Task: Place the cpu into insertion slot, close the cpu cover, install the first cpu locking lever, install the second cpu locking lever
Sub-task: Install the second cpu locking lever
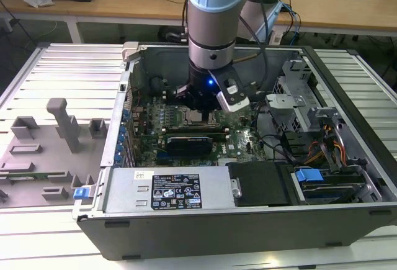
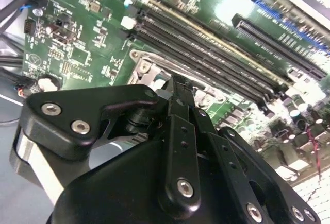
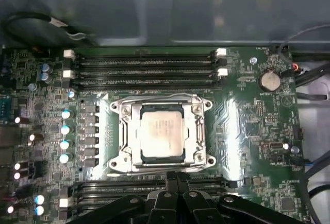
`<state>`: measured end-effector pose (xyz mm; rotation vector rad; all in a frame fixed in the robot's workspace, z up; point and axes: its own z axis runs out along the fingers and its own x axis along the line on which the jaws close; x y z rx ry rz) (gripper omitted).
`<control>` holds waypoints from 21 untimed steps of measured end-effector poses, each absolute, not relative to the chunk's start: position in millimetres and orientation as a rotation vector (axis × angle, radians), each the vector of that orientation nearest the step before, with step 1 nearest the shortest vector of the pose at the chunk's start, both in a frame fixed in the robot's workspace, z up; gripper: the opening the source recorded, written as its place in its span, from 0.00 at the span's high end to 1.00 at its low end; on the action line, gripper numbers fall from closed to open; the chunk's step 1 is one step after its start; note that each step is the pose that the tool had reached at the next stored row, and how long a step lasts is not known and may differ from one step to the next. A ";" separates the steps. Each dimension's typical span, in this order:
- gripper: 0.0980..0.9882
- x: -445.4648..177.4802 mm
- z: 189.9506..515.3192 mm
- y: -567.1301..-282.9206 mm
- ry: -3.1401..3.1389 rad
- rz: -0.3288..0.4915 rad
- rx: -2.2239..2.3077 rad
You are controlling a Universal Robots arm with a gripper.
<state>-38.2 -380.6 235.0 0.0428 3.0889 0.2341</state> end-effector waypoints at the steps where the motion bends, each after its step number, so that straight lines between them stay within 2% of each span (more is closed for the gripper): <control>1: 0.99 -37.9 234.9 -376.5 3.089 0.234 0.043; 11: 0.99 -41.8 234.6 -353.9 3.089 0.234 0.042; 21: 0.99 -46.2 237.8 -353.6 3.089 0.232 0.042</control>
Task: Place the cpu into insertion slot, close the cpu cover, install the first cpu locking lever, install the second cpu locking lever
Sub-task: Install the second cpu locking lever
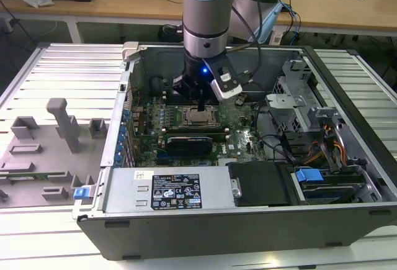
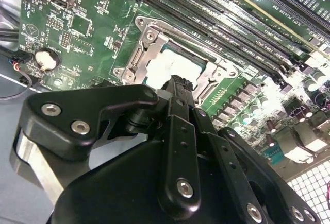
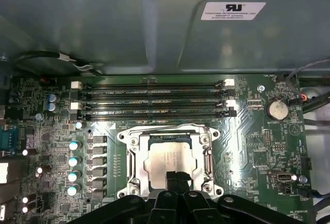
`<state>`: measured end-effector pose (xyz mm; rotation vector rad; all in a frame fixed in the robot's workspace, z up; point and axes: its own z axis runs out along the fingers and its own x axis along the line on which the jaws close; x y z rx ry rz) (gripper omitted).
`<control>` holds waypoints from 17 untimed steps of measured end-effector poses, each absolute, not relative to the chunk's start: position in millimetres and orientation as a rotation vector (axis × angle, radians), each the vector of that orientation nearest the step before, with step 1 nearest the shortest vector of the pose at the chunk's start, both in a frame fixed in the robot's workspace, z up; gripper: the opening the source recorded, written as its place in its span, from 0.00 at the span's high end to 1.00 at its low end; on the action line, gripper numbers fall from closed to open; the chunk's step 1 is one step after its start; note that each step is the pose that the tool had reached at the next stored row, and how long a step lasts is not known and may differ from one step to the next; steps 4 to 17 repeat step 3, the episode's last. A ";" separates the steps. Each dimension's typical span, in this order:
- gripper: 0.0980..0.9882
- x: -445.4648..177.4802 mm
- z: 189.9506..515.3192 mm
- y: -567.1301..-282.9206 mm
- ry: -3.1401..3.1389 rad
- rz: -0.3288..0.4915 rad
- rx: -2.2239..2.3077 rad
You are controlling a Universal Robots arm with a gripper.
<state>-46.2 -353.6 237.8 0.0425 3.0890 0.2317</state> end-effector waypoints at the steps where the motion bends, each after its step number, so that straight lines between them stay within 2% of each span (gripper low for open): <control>1: 0.99 -46.2 238.1 -353.6 3.089 0.232 0.042; 17: 0.99 -46.2 238.3 -353.6 3.089 0.232 0.042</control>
